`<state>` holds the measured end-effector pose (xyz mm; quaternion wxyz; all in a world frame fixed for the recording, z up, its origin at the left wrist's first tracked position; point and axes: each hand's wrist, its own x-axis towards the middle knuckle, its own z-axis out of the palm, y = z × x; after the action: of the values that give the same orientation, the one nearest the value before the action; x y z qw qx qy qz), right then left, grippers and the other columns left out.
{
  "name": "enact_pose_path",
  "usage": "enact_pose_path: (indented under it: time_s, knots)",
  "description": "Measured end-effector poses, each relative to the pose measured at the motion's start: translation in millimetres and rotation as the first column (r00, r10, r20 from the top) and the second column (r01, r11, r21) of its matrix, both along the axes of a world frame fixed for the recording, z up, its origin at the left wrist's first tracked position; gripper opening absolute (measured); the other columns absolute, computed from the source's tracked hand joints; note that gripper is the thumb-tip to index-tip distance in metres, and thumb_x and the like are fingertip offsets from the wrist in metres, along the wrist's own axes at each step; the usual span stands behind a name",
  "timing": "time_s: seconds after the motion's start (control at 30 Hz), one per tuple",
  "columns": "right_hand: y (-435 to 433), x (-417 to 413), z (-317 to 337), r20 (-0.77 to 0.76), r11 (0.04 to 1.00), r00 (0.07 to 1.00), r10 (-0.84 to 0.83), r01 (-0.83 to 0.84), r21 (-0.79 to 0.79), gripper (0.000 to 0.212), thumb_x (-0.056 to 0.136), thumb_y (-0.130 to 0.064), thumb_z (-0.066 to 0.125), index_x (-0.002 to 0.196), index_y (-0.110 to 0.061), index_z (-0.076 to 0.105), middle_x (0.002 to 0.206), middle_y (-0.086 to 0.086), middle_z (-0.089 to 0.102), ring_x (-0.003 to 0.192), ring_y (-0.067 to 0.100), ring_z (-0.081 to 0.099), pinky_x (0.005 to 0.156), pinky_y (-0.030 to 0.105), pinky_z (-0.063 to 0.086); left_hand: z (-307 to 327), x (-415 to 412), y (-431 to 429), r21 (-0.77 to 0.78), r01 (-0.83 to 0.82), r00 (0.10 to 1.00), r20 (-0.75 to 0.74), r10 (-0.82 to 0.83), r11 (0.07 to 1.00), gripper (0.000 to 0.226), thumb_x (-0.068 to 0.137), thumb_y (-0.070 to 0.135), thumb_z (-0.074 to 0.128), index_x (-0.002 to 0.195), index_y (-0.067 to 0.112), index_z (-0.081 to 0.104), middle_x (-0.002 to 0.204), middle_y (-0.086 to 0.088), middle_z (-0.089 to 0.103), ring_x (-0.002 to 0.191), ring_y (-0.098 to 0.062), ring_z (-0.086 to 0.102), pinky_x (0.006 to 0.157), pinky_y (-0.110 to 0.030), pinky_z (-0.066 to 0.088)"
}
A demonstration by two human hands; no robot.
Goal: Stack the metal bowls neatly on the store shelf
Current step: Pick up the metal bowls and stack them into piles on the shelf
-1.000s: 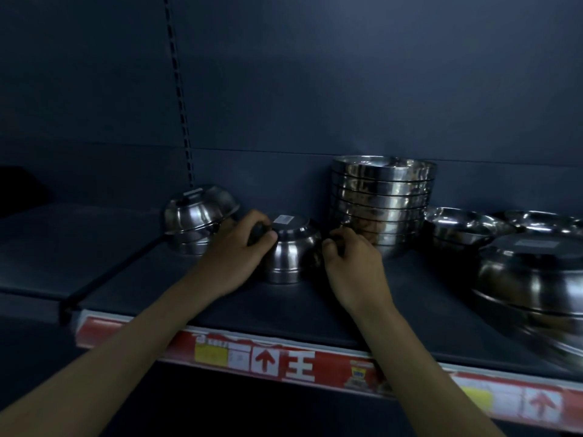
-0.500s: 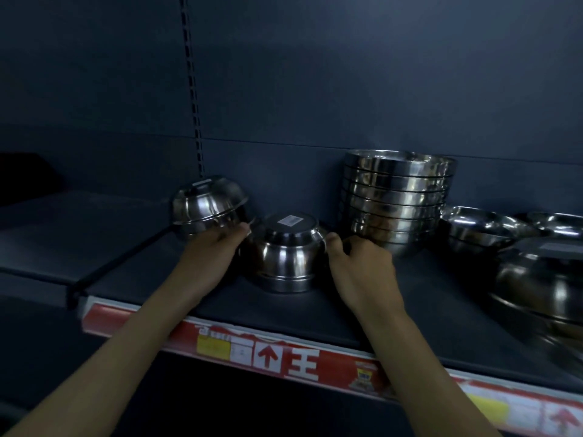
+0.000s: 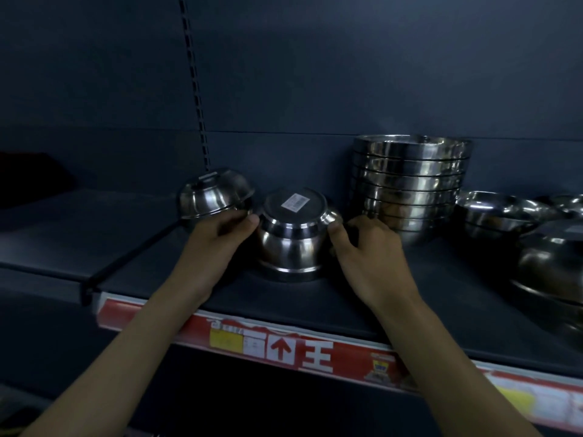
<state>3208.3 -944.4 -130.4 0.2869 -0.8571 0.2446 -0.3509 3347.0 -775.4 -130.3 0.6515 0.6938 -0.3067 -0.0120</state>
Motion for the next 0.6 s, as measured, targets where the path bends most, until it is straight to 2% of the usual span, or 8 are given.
enact_pose_path:
  time_s: [0.1, 0.2, 0.3, 0.4, 0.5, 0.6]
  knots:
    - [2.8, -2.3, 2.4, 0.090, 0.998, 0.996, 0.027, -0.022, -0.060, 0.038, 0.096, -0.044, 0.048, 0.113, -0.014, 0.064, 0.108, 0.001, 0.057, 0.093, 0.009, 0.046, 0.077, 0.020, 0.029, 1.1, -2.6, 1.3, -0.057, 0.008, 0.999, 0.049, -0.005, 0.998, 0.018, 0.090, 0.024, 0.067, 0.104, 0.035, 0.071, 0.104, 0.013, 0.074, 0.100, 0.001, 0.066, 0.095, -0.021, 0.047]
    - [5.8, -4.8, 4.9, 0.179, 0.996, 0.982, 0.057, -0.044, -0.078, 0.035, 0.096, -0.038, 0.054, 0.122, -0.016, 0.061, 0.111, -0.001, 0.054, 0.094, 0.004, 0.043, 0.075, 0.011, 0.026, -0.1, -0.6, 4.0, -0.123, 0.026, 0.996, 0.091, -0.015, 0.992, 0.035, 0.086, 0.017, 0.073, 0.119, 0.024, 0.068, 0.112, 0.005, 0.072, 0.103, -0.008, 0.066, 0.096, -0.027, 0.048]
    - [6.0, -4.7, 4.7, 0.216, 0.991, 0.974, 0.074, -0.048, -0.124, 0.041, 0.095, -0.033, 0.059, 0.132, -0.015, 0.057, 0.118, -0.001, 0.055, 0.102, 0.006, 0.048, 0.082, 0.010, 0.028, -3.2, 4.4, 6.9, -0.184, 0.052, 0.991, 0.129, -0.028, 0.982, 0.049, 0.079, 0.009, 0.077, 0.125, 0.022, 0.065, 0.112, 0.003, 0.072, 0.105, -0.010, 0.065, 0.094, -0.029, 0.051]
    - [7.0, -4.6, 5.5, 0.223, 0.989, 0.969, 0.108, -0.081, -0.126, 0.049, 0.094, -0.029, 0.063, 0.140, -0.018, 0.050, 0.117, -0.008, 0.050, 0.105, 0.006, 0.052, 0.088, 0.013, 0.033, -3.6, 6.8, 8.6, -0.225, 0.074, 0.989, 0.139, -0.043, 0.972, 0.059, 0.076, 0.001, 0.078, 0.130, 0.017, 0.061, 0.123, -0.003, 0.069, 0.116, -0.017, 0.064, 0.095, -0.031, 0.052]
    - [7.0, -3.3, 4.4, 0.229, 0.986, 0.962, 0.147, -0.123, -0.113, 0.064, 0.093, -0.020, 0.067, 0.149, -0.020, 0.038, 0.125, -0.010, 0.045, 0.115, 0.009, 0.053, 0.099, 0.024, 0.045, -2.7, 5.1, 7.6, -0.250, 0.090, 0.989, 0.133, -0.058, 0.964, 0.062, 0.077, -0.008, 0.074, 0.132, 0.015, 0.058, 0.125, 0.000, 0.068, 0.118, -0.013, 0.064, 0.092, -0.026, 0.053]
    - [5.1, -1.8, 1.6, 0.211, 0.983, 0.962, 0.175, -0.158, -0.099, 0.084, 0.089, -0.007, 0.069, 0.157, -0.018, 0.020, 0.128, -0.011, 0.034, 0.124, 0.013, 0.049, 0.109, 0.031, 0.043, -2.2, 3.6, 7.0, -0.256, 0.106, 0.989, 0.129, -0.074, 0.961, 0.066, 0.075, -0.011, 0.073, 0.131, 0.021, 0.057, 0.125, 0.004, 0.068, 0.118, -0.011, 0.063, 0.087, -0.020, 0.053]
